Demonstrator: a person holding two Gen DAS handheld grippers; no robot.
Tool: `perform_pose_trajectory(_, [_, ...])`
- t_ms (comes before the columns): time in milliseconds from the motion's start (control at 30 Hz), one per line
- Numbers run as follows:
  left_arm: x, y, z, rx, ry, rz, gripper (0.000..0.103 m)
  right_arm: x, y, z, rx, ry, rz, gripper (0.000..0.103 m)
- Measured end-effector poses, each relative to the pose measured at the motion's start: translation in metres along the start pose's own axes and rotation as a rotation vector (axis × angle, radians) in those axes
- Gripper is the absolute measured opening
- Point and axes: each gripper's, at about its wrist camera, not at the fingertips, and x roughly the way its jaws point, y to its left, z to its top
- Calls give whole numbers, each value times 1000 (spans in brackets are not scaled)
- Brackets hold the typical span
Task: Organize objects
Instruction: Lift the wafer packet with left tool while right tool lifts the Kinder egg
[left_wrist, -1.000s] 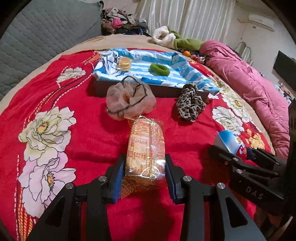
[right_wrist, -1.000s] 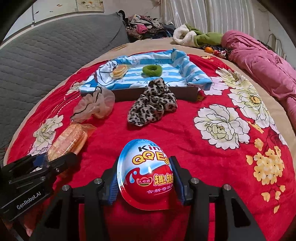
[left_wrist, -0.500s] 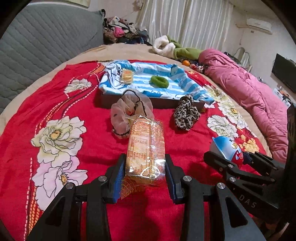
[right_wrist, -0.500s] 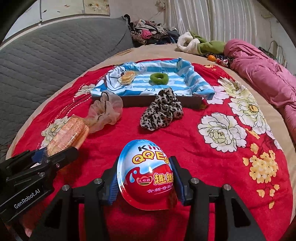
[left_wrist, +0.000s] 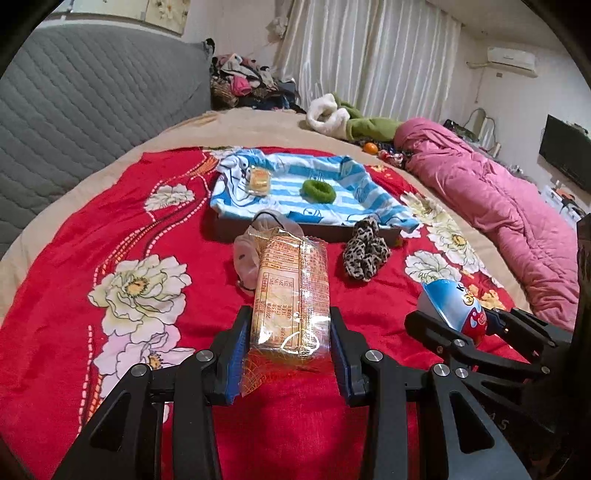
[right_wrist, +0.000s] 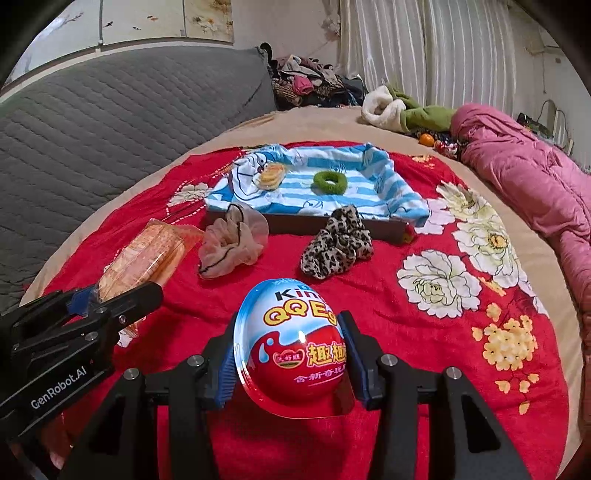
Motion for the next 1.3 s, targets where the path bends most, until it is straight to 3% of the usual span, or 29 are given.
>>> perform_pose_trajectory(1300, [-71,4,18,-15,-149,-18,41,-85,29,21,-43,-190,-24,49])
